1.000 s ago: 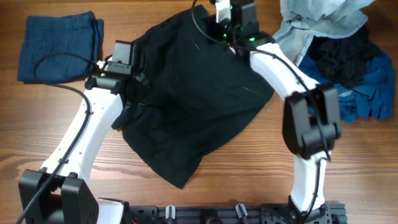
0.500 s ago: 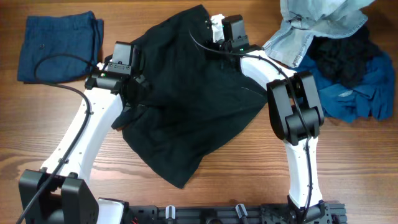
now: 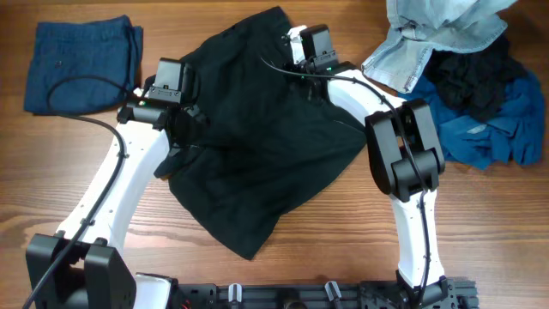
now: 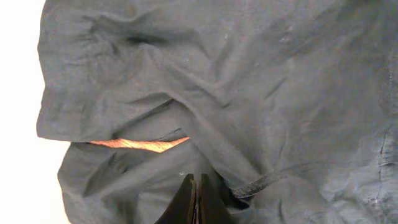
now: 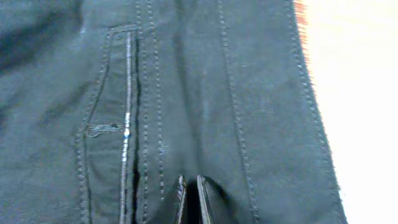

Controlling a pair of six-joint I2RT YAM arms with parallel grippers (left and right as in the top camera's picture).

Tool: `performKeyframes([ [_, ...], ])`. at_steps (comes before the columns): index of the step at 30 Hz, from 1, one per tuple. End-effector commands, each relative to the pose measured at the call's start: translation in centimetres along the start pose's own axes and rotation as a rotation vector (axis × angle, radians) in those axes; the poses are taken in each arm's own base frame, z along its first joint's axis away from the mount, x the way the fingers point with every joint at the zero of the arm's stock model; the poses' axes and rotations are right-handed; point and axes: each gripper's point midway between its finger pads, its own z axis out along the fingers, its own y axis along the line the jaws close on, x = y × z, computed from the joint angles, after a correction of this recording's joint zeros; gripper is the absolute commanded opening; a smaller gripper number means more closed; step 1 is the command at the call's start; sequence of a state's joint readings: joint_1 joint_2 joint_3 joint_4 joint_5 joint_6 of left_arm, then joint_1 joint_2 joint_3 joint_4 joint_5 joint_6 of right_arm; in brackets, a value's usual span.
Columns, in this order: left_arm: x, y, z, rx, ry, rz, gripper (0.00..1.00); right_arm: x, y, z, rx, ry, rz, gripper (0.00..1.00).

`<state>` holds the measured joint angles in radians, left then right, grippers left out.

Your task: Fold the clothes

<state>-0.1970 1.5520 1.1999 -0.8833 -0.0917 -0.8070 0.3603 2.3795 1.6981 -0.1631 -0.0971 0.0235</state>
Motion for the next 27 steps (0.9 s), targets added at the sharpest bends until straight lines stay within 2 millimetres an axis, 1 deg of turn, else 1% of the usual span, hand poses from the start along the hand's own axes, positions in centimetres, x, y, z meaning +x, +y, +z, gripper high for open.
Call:
performKeyframes([
  [1,-0.3,0.1,-0.2,-0.008,-0.008,-0.016,0.04,2.1,-4.9,0.2,0.183,0.063,0.016,0.08],
  [6,-0.3,0.2,-0.2,-0.01,-0.006,-0.016,0.04,2.9,-9.1,-0.7,0.323,0.09,0.044,0.11],
  [7,-0.3,0.2,-0.2,-0.01,-0.006,-0.016,0.04,2.9,-10.3,-1.0,0.359,0.087,0.067,0.12],
  [9,-0.3,0.2,-0.2,-0.01,-0.006,-0.016,0.04,3.0,-11.4,-1.2,0.377,0.087,0.086,0.12],
  [10,-0.3,0.2,-0.2,-0.01,-0.006,-0.016,0.04,3.3,-12.6,-1.5,0.396,0.086,0.13,0.12],
  [12,-0.3,0.2,-0.2,-0.01,-0.006,-0.016,0.05,3.8,-14.4,-2.0,0.421,0.084,0.218,0.12],
  [14,-0.3,0.2,-0.2,-0.01,-0.006,-0.016,0.05,4.1,-15.6,-2.3,0.437,0.075,0.299,0.12],
  [16,-0.3,0.2,-0.2,-0.01,-0.007,-0.016,0.05,4.1,-16.2,-2.4,0.434,0.063,0.358,0.12],
  [18,-0.4,0.1,-0.2,-0.007,-0.009,-0.016,0.05,3.7,-16.0,-2.3,0.396,0.052,0.379,0.12],
  [19,-0.4,0.0,-0.2,-0.004,-0.01,-0.015,0.06,3.2,-15.4,-2.2,0.359,0.049,0.374,0.12],
  [20,-0.4,0.0,-0.2,-0.003,-0.012,-0.016,0.06,2.3,-14.4,-2.3,0.299,0.043,0.367,0.12],
  [21,-0.4,0.0,-0.2,-0.003,-0.012,-0.016,0.06,1.2,-13.5,-2.8,0.248,0.036,0.37,0.17],
  [22,-0.4,0.0,-0.2,-0.003,-0.011,-0.016,0.07,-0.3,-12.6,-3.7,0.196,0.024,0.373,0.29],
  [23,-0.3,0.0,-0.2,-0.004,-0.01,-0.015,0.08,-1.8,-11.7,-4.8,0.147,0.012,0.372,0.45],
  [24,-0.2,0.0,-0.2,-0.003,0.0,-0.014,0.09,-3.4,-10.8,-6.4,0.104,0.003,0.37,0.63],
  [25,0.2,-0.1,-0.2,0.005,0.019,-0.01,0.09,-4.8,-10.0,-8.2,0.07,-0.005,0.368,0.77],
  [26,0.6,-0.2,-0.2,0.011,0.039,-0.006,0.07,-6.2,-9.1,-10.7,0.041,-0.012,0.366,0.88],
  [27,1.0,-0.4,-0.2,0.017,0.051,0.017,0.05,-6.9,-8.4,-12.4,0.022,-0.01,0.366,0.98],
])
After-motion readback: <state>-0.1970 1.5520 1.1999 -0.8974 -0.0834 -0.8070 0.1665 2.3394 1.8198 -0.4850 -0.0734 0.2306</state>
